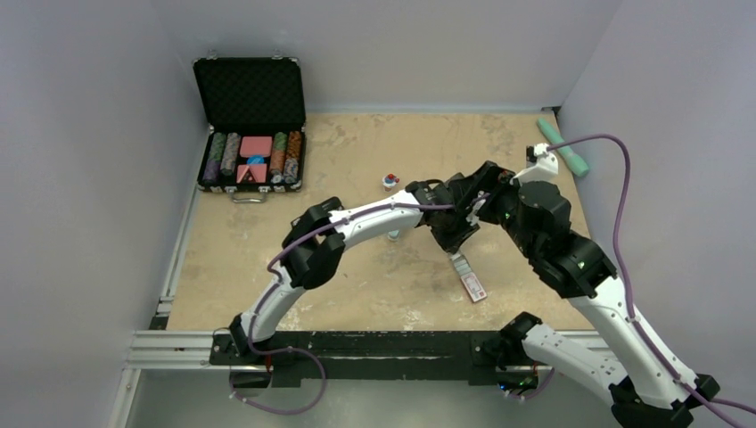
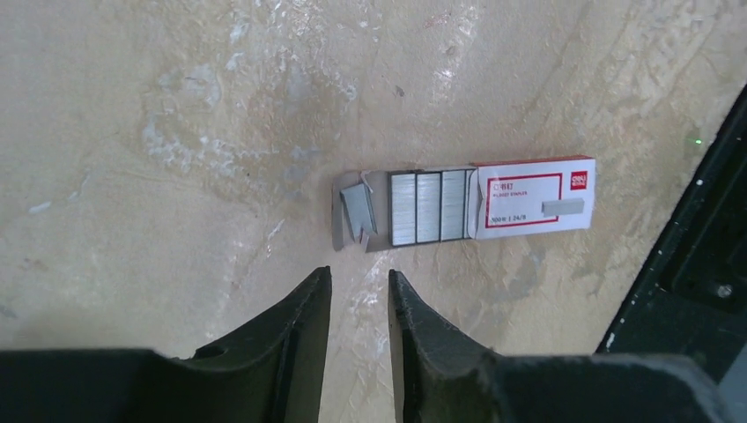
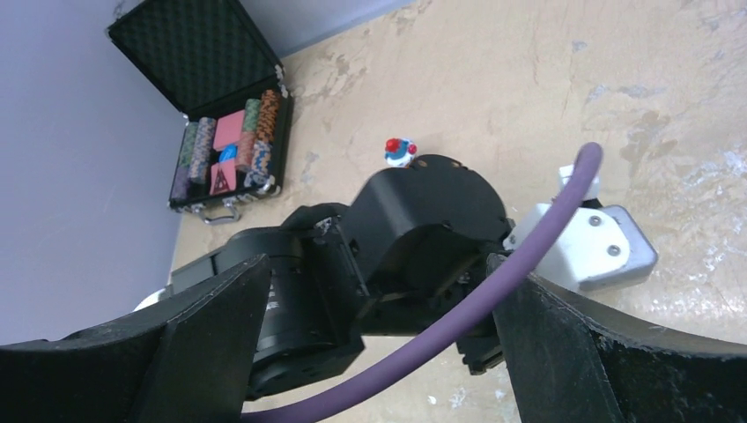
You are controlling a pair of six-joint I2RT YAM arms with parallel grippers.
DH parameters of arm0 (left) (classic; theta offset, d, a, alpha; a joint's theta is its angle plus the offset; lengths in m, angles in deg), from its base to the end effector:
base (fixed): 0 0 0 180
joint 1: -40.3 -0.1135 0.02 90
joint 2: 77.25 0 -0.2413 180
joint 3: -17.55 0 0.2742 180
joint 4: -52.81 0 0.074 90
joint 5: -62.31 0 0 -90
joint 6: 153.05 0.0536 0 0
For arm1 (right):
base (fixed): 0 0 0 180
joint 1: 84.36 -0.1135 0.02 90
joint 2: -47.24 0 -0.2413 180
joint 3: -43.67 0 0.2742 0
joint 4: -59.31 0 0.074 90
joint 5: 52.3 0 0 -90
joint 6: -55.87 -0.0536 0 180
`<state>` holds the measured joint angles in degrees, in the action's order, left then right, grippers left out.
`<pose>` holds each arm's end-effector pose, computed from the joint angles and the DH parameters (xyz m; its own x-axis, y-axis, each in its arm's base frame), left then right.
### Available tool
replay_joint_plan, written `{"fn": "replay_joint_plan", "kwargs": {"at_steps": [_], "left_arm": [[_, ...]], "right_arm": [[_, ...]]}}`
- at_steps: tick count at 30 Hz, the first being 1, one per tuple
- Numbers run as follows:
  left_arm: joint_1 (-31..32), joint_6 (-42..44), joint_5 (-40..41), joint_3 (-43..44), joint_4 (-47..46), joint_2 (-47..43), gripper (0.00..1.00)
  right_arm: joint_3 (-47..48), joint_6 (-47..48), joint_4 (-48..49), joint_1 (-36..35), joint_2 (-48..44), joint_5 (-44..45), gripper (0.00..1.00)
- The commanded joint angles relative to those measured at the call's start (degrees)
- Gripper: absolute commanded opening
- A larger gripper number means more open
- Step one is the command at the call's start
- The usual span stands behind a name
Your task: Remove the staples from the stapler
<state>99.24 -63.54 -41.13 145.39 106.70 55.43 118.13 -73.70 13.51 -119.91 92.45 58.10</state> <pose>0.2588 -0.4538 0.1599 -0.4486 0.7288 -0.5174 0.8916 0.4047 -0.2031 0.1804 0.1059 0.3833 -0.3526 0.4819 -0.8022 -0.0629 0.8431 0.5341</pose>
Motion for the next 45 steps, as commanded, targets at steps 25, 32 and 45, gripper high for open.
{"fn": "replay_joint_plan", "kwargs": {"at_steps": [25,32,45], "left_arm": [[-7.5,-12.3,8.3,-23.2,-16.0,-23.0,0.43],[-10.0,-15.2,17.9,-32.2,-14.2,-31.5,0.45],[-11.1,-21.5,38.8,-37.2,-11.7,-32.9,0.38]], "right_arm": [[2.8,-0.3,0.9,2.3,6.6,4.5,0.79],[-0.4,-3.7,1.2,3.0,11.4,4.3,0.78],[-13.7,0.1,9.8,16.7,14.3,-9.3,0.69]]}}
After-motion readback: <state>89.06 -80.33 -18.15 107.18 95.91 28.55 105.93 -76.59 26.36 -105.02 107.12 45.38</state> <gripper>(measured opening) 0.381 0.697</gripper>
